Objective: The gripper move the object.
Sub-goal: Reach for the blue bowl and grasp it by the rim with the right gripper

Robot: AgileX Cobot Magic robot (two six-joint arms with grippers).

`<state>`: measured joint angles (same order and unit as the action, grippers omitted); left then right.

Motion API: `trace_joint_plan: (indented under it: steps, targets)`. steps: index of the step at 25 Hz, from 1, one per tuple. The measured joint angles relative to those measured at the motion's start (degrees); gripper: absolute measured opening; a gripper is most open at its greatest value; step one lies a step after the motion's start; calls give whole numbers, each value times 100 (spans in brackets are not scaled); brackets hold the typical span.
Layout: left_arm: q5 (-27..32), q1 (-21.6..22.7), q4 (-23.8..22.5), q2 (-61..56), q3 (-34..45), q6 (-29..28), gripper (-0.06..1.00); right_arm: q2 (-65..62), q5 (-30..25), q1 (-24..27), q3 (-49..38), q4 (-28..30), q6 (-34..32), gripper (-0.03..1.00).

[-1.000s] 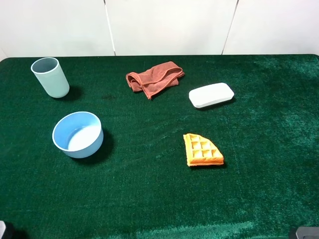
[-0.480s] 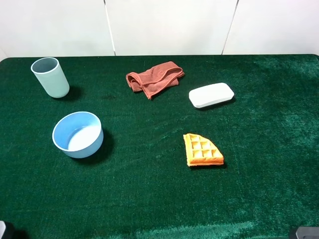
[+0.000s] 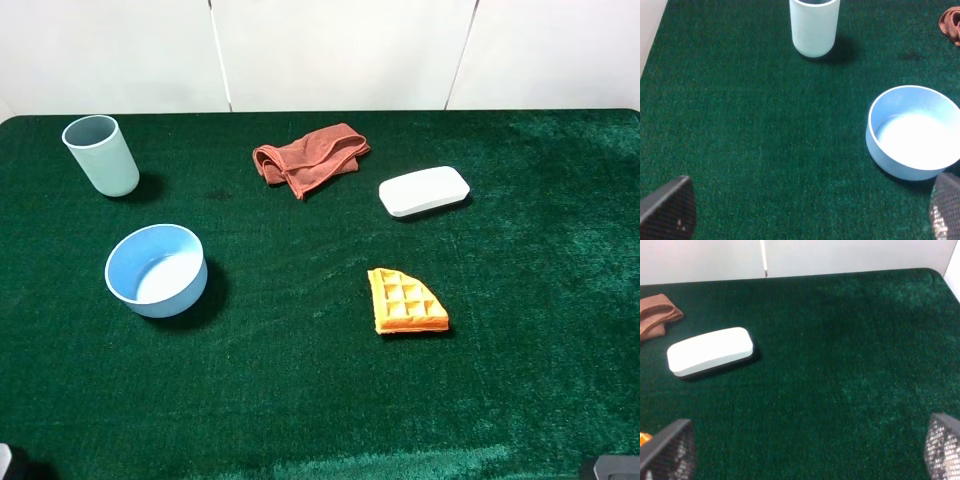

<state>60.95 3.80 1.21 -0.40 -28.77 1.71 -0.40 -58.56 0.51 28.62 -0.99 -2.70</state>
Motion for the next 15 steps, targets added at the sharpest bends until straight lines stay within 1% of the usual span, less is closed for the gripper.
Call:
trace_joint_plan:
  steps: [15]
  targets:
    - [0,0,0,0,0,0,93,0,0,0,0,0,0,69]
